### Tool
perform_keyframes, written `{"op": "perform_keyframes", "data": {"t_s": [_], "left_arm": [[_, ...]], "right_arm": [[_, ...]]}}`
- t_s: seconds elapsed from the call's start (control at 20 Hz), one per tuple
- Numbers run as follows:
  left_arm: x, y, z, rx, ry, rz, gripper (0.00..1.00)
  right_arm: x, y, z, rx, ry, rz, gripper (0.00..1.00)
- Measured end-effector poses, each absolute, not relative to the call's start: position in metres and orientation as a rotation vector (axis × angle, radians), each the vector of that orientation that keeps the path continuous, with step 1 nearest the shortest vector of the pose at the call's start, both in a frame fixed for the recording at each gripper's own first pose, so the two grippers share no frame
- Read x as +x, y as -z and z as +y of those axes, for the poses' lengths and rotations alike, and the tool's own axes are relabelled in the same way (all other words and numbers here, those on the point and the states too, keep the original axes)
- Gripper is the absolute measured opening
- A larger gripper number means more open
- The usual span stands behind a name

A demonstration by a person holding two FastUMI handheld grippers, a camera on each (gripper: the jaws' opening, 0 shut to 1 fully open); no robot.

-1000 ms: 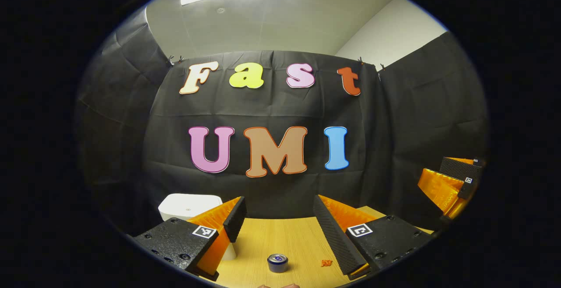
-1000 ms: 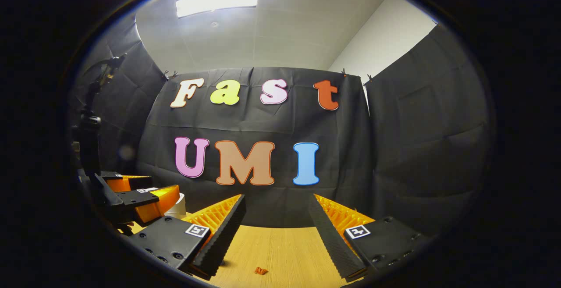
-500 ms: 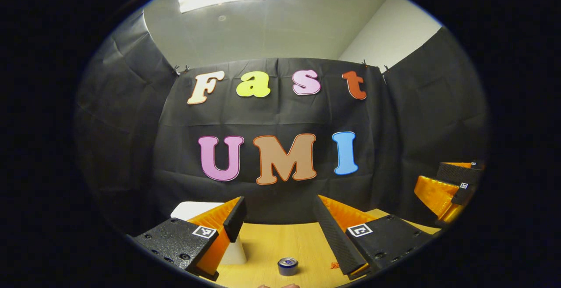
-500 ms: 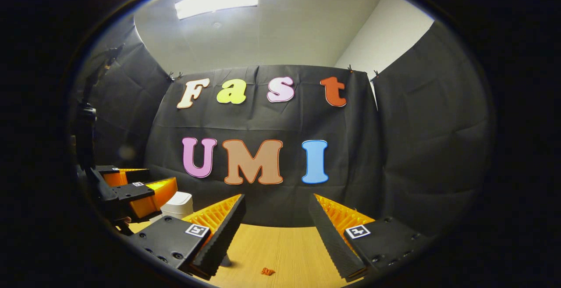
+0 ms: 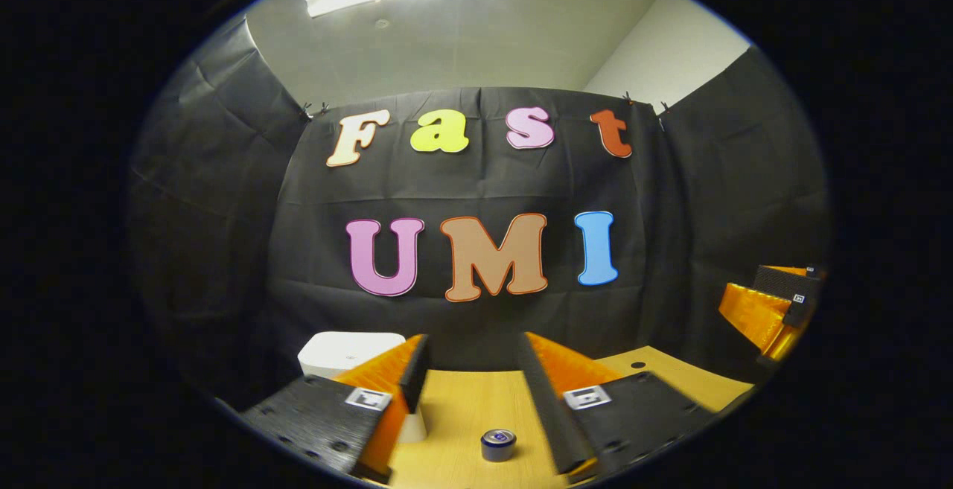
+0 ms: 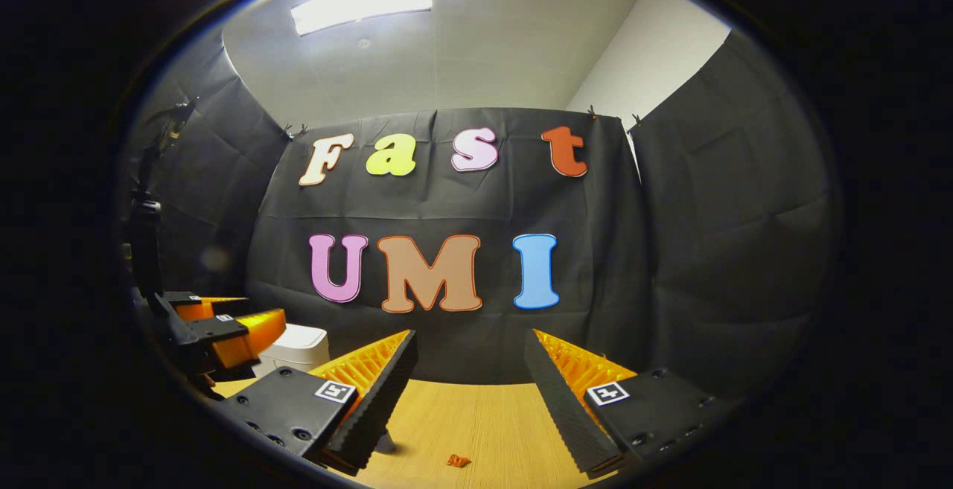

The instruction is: Press the lid of the desktop garbage bin to open it, pick up the crumpled paper on the desktop and throw it into the bin, then pick up the pop can on the desktop and drop it into the bin, and finally close the garbage bin lid.

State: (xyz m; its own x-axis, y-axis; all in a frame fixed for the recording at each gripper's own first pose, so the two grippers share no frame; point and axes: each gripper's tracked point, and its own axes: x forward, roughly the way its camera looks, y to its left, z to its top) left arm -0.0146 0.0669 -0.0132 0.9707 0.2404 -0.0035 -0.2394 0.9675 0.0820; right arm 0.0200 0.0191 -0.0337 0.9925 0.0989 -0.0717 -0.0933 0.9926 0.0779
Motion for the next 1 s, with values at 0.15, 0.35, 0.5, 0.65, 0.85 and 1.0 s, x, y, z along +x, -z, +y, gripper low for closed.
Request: {"op": "perform_keyframes", "data": {"t_s": [0.15,0.35,0.5,0.65,0.85,1.0], "left_arm": [[-0.009,0.025,0.088,0.096,-0.309,0.063,0.17],[0.001,0.034,0.129,0.128,-0.406,0.106,0.12],[0.016,0.032,0.164,0.139,-0.438,0.099,0.05],[0.032,0.033,0.207,0.102,-0.473,0.102,0.02],[0.051,0.054,0.263,0.044,-0.532,0.144,0.0],[0.062,0.082,0.288,0.016,-0.529,0.209,0.0]], "right_arm": [[0.024,0.042,0.018,0.067,-0.129,0.084,0.96],[0.035,0.059,0.013,0.099,-0.173,0.126,0.96],[0.043,0.061,0.007,0.105,-0.141,0.133,1.0],[0.044,0.058,0.013,0.099,-0.105,0.128,0.97],[0.045,0.059,0.024,0.056,-0.083,0.141,0.97],[0.048,0.063,0.03,0.049,-0.064,0.161,0.97]]}}
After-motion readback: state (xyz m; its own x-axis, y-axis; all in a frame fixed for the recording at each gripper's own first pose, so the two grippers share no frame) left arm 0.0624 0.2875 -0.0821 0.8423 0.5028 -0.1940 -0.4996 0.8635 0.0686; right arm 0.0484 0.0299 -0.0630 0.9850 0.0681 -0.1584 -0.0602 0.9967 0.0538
